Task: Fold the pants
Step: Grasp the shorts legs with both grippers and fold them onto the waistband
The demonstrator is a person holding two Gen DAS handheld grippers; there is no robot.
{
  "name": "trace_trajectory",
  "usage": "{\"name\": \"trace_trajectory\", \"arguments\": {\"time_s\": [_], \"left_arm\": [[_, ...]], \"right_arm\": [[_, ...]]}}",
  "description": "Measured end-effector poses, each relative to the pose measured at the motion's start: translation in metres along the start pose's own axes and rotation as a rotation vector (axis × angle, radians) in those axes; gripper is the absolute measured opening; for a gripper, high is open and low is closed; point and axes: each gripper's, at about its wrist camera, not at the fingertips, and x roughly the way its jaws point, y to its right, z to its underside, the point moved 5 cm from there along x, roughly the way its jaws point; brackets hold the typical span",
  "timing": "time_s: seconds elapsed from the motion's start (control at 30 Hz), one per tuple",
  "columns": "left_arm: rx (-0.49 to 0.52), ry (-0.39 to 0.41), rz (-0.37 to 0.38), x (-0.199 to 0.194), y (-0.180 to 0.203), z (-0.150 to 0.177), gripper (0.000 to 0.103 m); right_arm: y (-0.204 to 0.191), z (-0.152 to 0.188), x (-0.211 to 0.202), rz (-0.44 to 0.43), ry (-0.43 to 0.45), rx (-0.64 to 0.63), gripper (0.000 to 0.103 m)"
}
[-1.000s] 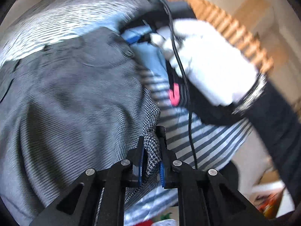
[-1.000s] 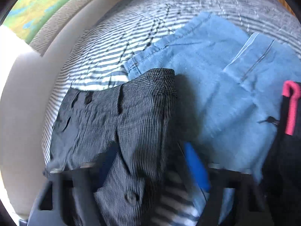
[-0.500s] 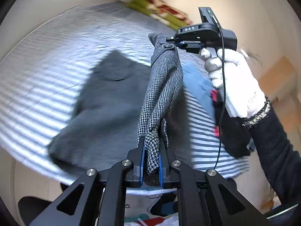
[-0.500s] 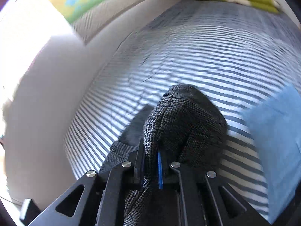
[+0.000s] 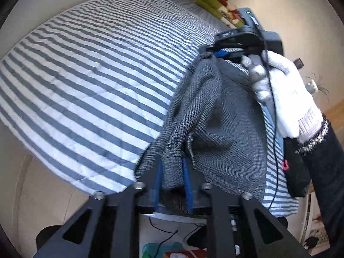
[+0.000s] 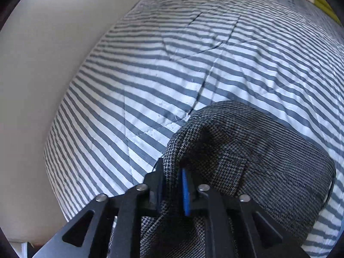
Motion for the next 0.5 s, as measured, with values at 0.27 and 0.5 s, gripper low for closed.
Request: {"name": "trace_trajectory", "arguments": {"time_s": [0.27, 0.5], "left_arm": [[0.175, 0.096, 0.005, -0.025, 0.036, -0.071, 0.083], [0.275, -0.091, 0.047, 0.06, 0.064, -0.126, 0.083]], "right_arm": [[0.073, 0.068, -0.126, -0.044, 0.254, 0.086, 0.058], [0.128, 0.178, -0.118, -0.028, 0.163, 0.172, 0.06]]}}
